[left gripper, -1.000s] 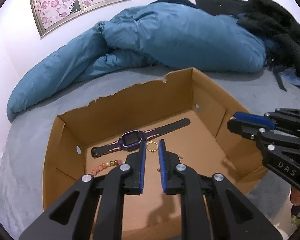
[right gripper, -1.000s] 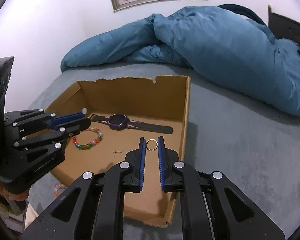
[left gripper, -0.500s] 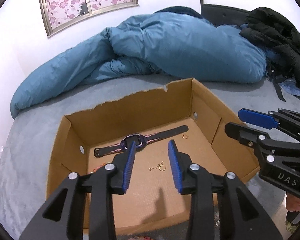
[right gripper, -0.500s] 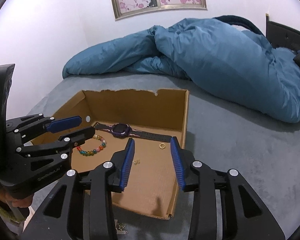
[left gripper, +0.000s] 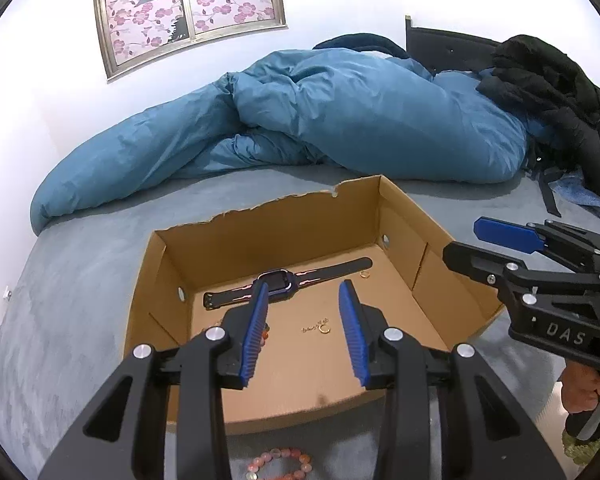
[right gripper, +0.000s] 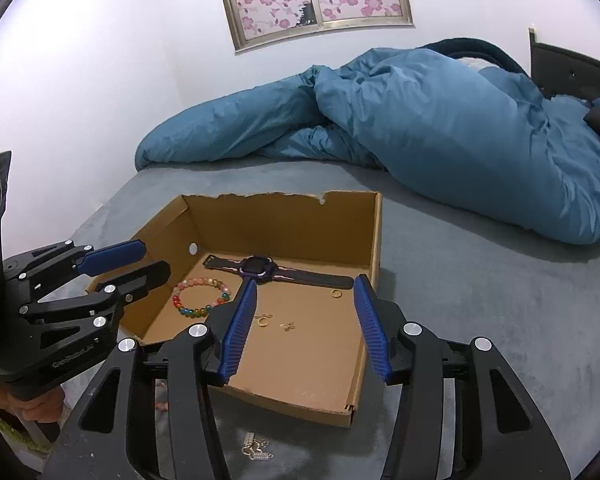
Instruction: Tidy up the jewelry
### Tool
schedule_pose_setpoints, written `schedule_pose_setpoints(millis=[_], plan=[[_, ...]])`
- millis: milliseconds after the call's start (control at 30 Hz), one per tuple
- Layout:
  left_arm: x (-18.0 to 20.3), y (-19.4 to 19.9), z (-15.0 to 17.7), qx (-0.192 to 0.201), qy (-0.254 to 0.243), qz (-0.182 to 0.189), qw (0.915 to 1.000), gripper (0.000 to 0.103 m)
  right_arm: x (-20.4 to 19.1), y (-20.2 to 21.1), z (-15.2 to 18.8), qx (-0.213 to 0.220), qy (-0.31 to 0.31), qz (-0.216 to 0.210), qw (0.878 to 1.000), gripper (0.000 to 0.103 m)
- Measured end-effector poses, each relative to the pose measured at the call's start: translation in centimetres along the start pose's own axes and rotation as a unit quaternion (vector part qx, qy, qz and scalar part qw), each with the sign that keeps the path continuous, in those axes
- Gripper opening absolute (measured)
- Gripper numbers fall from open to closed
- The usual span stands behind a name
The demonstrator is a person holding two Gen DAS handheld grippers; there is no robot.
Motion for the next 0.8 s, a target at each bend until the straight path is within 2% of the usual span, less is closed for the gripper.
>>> schedule_pose_setpoints(millis=[800], plan=[[-0.2,4.1,2.2,0.013,-0.008,0.003,0.9999,0.041,-2.4,2.6,1.3,0.013,0.018,-0.028,0.999,0.053]])
Point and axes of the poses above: each gripper's, at about its wrist camera, not at the fingertips, and y roughly against the way its jaws point, x to its right, z to its underside, the point moved 10 cm from there along -y, roughly the way its jaws point, and after that the axes turned 13 degrees about -z, right-handed, at the moved point
